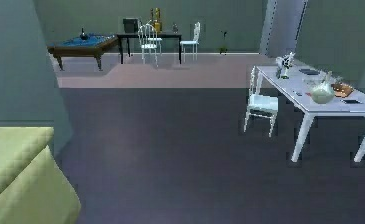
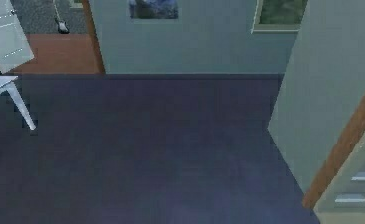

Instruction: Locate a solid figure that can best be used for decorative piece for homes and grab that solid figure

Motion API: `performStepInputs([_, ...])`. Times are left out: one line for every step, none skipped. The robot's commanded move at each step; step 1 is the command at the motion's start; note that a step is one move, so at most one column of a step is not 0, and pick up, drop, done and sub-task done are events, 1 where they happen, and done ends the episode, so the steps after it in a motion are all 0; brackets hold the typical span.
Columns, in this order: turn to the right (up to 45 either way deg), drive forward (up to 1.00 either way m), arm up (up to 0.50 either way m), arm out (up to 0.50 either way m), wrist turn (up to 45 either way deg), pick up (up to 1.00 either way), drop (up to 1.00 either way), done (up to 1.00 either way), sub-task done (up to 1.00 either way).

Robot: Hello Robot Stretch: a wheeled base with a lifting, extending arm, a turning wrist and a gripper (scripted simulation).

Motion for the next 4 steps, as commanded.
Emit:
performStepInputs([0.0, 1.00, 0.00, 0.00, 0.0, 0.00, 0.00, 0.00, 0.00])
performStepInputs([0.0, 0.50, 0.00, 0.00, 0.0, 0.00, 0.00, 0.00, 0.00])
performStepInputs([-39.0, 0.00, 0.00, 0.00, 0.0, 0.00, 0.00, 0.00, 0.00])
performStepInputs([0.0, 1.00, 0.00, 0.00, 0.0, 0.00, 0.00, 0.00, 0.00])
